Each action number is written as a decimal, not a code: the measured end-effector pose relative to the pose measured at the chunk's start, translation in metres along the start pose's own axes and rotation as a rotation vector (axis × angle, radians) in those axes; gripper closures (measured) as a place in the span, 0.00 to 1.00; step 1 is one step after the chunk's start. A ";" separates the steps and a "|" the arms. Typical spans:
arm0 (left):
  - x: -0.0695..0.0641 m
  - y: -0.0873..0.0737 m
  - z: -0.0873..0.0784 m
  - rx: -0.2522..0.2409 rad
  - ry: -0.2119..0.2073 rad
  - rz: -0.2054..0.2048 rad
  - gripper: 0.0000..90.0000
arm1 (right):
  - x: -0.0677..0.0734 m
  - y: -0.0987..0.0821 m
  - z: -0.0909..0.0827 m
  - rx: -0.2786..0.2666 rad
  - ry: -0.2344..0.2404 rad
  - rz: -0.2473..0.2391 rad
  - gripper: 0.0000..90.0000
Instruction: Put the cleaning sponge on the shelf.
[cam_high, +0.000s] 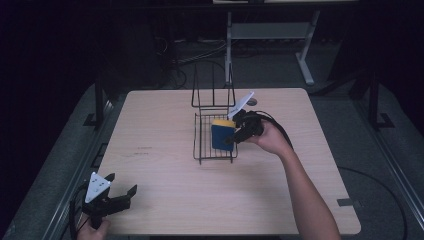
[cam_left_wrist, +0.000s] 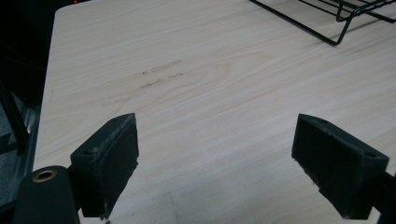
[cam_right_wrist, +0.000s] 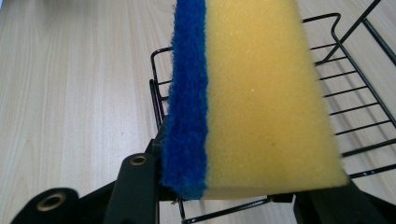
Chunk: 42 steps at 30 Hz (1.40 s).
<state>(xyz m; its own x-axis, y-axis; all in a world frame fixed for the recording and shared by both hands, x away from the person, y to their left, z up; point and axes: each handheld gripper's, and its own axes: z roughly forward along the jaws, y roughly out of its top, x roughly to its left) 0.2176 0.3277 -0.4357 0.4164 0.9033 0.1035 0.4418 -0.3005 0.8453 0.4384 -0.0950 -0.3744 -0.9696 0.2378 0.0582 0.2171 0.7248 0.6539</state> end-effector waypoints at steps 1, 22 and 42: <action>0.000 0.000 0.000 -0.001 0.000 -0.002 0.16 | -0.001 0.000 0.002 0.003 -0.001 -0.002 0.62; 0.001 0.000 0.000 0.003 -0.005 -0.004 0.16 | -0.016 -0.007 0.018 0.009 0.004 0.050 0.61; 0.001 0.000 0.000 0.002 -0.003 -0.004 0.16 | -0.016 -0.009 0.017 0.013 -0.014 0.061 0.54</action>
<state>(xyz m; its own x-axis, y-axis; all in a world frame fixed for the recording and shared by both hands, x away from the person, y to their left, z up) 0.2179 0.3284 -0.4358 0.4173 0.9034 0.0989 0.4452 -0.2980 0.8444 0.4535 -0.0941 -0.3937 -0.9527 0.2911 0.0870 0.2775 0.7171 0.6394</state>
